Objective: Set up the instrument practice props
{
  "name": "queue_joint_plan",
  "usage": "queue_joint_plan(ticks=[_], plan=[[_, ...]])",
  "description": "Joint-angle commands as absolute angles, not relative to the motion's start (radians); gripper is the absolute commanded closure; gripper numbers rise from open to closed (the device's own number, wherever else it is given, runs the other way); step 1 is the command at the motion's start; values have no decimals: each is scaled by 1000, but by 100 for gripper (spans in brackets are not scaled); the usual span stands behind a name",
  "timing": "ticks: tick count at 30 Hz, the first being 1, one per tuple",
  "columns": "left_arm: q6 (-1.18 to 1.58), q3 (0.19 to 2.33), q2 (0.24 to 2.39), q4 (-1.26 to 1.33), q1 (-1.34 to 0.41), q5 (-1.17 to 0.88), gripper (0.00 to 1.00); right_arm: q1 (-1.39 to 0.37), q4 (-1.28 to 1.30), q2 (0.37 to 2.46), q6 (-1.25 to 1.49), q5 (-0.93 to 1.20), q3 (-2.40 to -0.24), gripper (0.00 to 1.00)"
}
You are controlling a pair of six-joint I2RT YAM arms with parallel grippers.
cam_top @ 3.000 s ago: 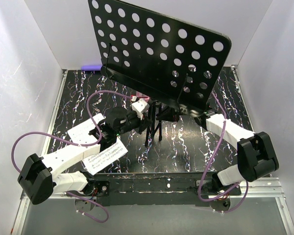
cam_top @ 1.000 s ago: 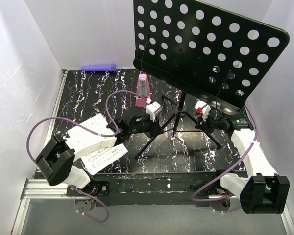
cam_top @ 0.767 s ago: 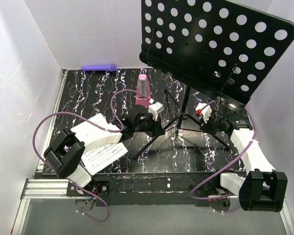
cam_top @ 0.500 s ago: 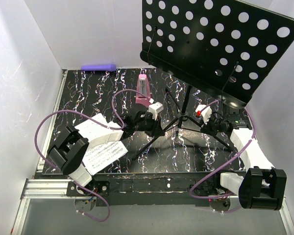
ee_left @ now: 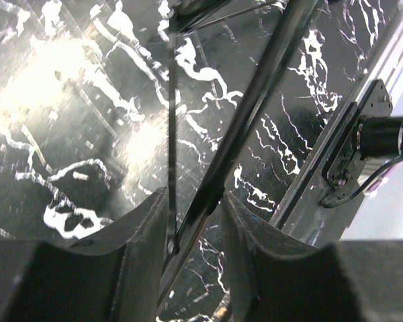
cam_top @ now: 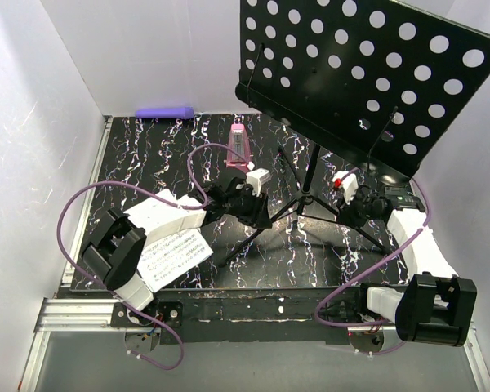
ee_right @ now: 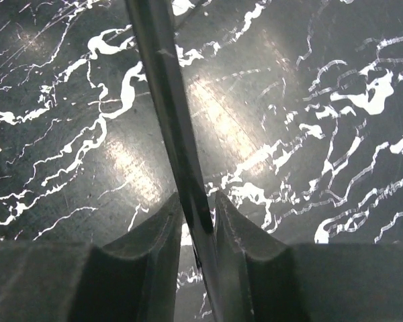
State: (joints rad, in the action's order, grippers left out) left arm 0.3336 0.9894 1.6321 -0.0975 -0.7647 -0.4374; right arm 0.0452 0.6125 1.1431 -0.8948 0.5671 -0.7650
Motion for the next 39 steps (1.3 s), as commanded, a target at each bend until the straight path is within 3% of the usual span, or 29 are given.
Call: queue_joint_plan(ticks=[1,15,20,25,33,39], plan=[[364,1002,1560,-310,-715,-359,59,91,686,1098,-802,601,-865,65],[282,894,1296,-215,-715,-365,13,98,654,977,-766,889,-850,43],[284,853,1305,-187,-713,-436,4,98,461,922,-465,995,-759,43],[288,836,1360,-166,-713,-459,5,106,336,871,-252,821,-710,42],[293,850,1450,-210,-719,-379,22,95,485,946,-458,663,-718,46],[311,798,1453,-198,-744,-373,30,57,485,1003,-528,582,-709,42]])
